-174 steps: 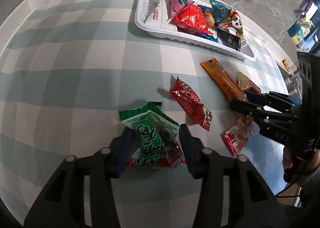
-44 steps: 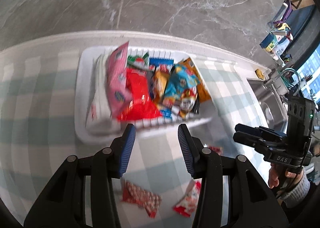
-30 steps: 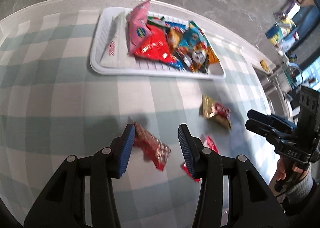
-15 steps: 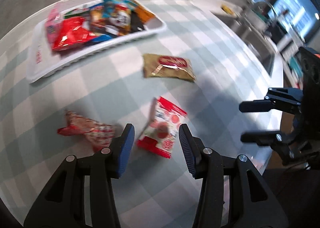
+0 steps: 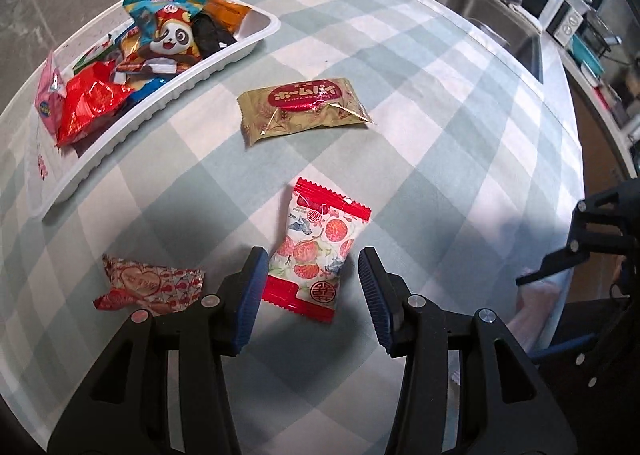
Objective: Organize snacks
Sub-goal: 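Move both tools back over the remaining snacks on the table, then grasp the red-white candy packet with the left tool while the right tool holds a white sachet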
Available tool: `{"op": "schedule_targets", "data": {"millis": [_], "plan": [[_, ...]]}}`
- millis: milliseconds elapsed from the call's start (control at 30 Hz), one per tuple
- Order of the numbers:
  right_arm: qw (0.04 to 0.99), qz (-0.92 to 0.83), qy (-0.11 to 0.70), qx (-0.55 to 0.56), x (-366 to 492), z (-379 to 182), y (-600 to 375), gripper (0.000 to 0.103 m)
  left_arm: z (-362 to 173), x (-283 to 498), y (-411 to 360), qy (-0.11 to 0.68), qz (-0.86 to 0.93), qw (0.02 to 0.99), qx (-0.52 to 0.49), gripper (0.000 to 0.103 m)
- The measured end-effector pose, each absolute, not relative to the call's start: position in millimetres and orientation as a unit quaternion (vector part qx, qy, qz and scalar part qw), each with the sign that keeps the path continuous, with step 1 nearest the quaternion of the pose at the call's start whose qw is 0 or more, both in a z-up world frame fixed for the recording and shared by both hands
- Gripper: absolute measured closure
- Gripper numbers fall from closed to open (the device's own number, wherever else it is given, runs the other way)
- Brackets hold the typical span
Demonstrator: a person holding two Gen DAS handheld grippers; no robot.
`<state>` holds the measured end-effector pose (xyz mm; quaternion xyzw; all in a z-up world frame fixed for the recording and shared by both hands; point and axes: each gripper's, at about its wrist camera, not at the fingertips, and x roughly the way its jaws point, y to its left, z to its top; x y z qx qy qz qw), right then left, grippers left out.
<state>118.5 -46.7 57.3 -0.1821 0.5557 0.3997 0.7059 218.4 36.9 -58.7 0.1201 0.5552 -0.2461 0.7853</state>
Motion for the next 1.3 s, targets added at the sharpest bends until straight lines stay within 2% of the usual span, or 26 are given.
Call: {"op": "schedule_targets", "data": {"millis": [367,733,833,900,967,1100,1300], "plan": [[0.683,0.426,0.538,-0.25,97.4,49.6,-31.4,0.048,-58.9,216.0,29.1,0.55,-0.256,0.782,0.145,0.057],[0.675,0.417,0.582,-0.178,116.2,40.1,-37.5,0.047,-64.3,221.6,26.0,0.552,-0.26,0.777,0.152,0.056],[0.679,0.41,0.584,-0.171,119.3,40.1,-39.2,0.055,-66.4,222.2,24.5,0.552,-0.265,0.775,0.156,0.057],[0.683,0.403,0.586,-0.169,122.6,40.0,-41.5,0.069,-67.1,222.0,23.9,0.548,-0.27,0.776,0.157,0.057],[0.686,0.395,0.589,-0.164,125.5,39.8,-45.1,0.074,-67.6,223.1,23.8,0.548,-0.274,0.776,0.154,0.057],[0.69,0.386,0.597,-0.137,131.5,39.7,-52.7,0.075,-66.8,226.3,27.3,0.545,-0.27,0.78,0.145,0.07],[0.694,0.377,0.607,-0.088,139.7,40.1,-63.8,0.075,-65.4,228.8,32.2,0.547,-0.267,0.784,0.123,0.071]]}}
